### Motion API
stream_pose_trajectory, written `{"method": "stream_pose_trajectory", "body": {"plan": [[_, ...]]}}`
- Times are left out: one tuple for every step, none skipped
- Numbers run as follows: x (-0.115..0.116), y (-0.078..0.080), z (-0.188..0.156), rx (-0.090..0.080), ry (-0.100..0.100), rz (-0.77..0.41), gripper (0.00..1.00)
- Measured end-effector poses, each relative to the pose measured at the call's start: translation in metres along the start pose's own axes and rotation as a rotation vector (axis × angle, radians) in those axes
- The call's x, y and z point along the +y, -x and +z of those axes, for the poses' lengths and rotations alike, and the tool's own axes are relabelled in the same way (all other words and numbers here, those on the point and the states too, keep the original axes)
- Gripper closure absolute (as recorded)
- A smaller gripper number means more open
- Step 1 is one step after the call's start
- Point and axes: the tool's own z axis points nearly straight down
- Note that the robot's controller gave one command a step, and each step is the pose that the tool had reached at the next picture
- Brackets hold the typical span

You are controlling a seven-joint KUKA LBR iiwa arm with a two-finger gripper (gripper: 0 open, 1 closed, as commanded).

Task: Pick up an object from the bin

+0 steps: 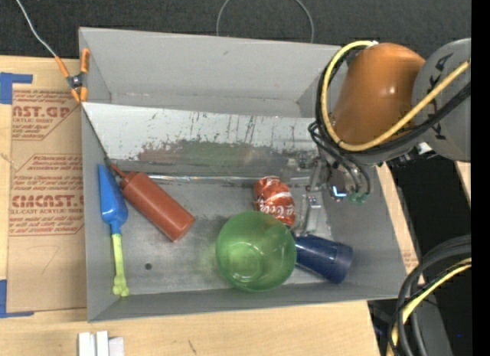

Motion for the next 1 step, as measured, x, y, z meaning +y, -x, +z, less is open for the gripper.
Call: {"method": "stream_pose_trajectory", "body": {"plan": [[0.0000, 0.0014, -0.0047, -0.008, 0.000, 0.000, 0.00]]}}
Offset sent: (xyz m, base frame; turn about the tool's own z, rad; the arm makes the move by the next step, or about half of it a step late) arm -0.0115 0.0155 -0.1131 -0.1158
